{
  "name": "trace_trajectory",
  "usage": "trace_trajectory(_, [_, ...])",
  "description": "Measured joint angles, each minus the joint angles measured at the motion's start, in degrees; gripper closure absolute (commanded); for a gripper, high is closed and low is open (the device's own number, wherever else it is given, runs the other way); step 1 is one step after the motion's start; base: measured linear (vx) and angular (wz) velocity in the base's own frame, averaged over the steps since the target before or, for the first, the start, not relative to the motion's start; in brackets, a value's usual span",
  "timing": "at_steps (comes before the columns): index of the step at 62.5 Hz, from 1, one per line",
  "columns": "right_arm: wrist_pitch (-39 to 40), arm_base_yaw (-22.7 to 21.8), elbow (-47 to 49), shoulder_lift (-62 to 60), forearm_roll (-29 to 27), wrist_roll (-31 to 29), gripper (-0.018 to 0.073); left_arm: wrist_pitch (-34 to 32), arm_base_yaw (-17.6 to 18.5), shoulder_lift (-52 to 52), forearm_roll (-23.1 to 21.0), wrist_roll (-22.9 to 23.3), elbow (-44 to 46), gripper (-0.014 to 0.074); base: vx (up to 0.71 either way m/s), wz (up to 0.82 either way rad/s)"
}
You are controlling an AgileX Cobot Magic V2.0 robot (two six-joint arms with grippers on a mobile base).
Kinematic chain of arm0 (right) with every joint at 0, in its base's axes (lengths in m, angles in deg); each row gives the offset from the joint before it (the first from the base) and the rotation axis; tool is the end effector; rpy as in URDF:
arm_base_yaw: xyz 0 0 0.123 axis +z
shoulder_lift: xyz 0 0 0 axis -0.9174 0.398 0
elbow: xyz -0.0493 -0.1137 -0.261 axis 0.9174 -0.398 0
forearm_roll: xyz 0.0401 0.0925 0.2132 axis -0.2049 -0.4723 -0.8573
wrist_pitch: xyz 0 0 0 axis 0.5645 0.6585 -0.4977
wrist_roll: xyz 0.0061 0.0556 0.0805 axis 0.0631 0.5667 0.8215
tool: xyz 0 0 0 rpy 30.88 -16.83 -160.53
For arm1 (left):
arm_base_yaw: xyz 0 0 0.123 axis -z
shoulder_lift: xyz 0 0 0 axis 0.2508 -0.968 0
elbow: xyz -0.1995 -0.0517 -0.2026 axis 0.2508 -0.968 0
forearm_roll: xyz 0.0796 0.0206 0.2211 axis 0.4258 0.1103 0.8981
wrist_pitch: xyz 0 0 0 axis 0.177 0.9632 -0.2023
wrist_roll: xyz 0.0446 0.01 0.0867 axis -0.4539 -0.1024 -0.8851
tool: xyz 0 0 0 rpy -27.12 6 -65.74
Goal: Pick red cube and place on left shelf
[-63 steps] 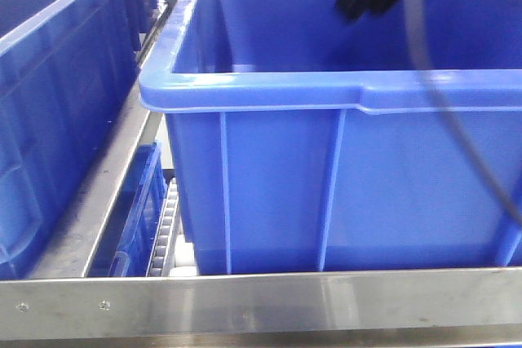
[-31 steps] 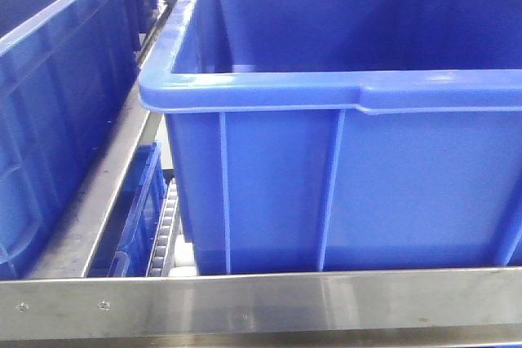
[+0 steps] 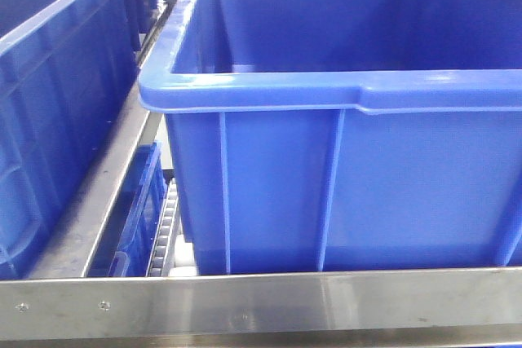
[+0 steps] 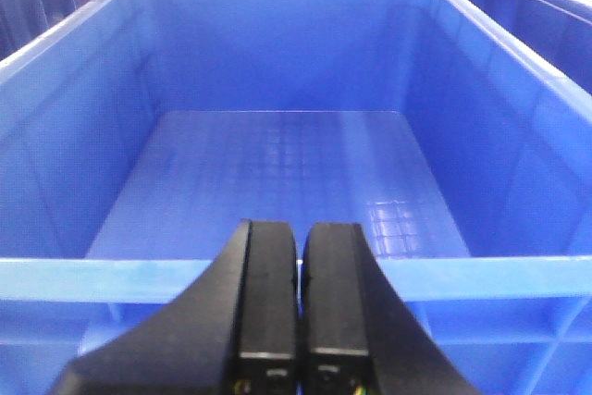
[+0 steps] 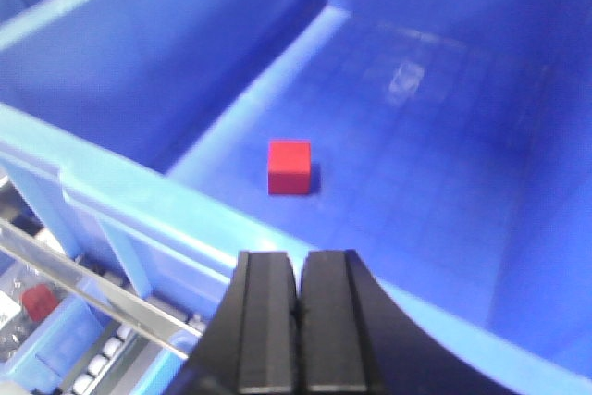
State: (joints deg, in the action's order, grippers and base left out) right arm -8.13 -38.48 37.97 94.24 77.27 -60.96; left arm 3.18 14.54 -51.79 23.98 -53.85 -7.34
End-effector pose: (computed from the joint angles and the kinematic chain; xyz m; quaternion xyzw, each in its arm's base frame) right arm 0.0682 0.0351 0.2744 -0.2112 0.7667 0.1261 0.5931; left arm 0.0433 -0.0006 0.2020 -0.0029 0.7085 -0.0068 0.7057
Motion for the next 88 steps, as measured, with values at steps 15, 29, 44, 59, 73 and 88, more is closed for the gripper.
trace_trajectory(15, [0.00,0.00,-0.08,0.00,0.00,0.00,0.0509,0.00,0.00,0.00,0.00,0.00,0.00,0.0506,0.00,0.00])
trace_trajectory(29, [3.92,-0.57,-1.90,-0.43,0.00,0.00,0.0509,0.00,0.00,0.00,0.00,0.00,0.00,0.0506,0.00,0.00])
trace_trajectory(44, [17.41,-14.08,-12.47,-7.49,-5.87,0.00,0.0509,0.00,0.00,0.00,0.00,0.00,0.00,0.0506,0.00,0.00])
trace_trajectory(59, [19.70,-24.90,-20.24,-18.93,-6.63,0.00,0.0509,0.00,0.00,0.00,0.00,0.00,0.00,0.0506,0.00,0.00])
trace_trajectory(73, [17.11,-27.83,-21.21,-22.51,-6.75,0.00,0.0509,0.10,0.00,0.00,0.00,0.00,0.00,0.0506,0.00,0.00])
trace_trajectory(88, [16.62,-27.83,-21.31,-22.51,-6.75,0.00,0.0509,0.10,0.00,0.00,0.00,0.00,0.00,0.0506,0.00,0.00])
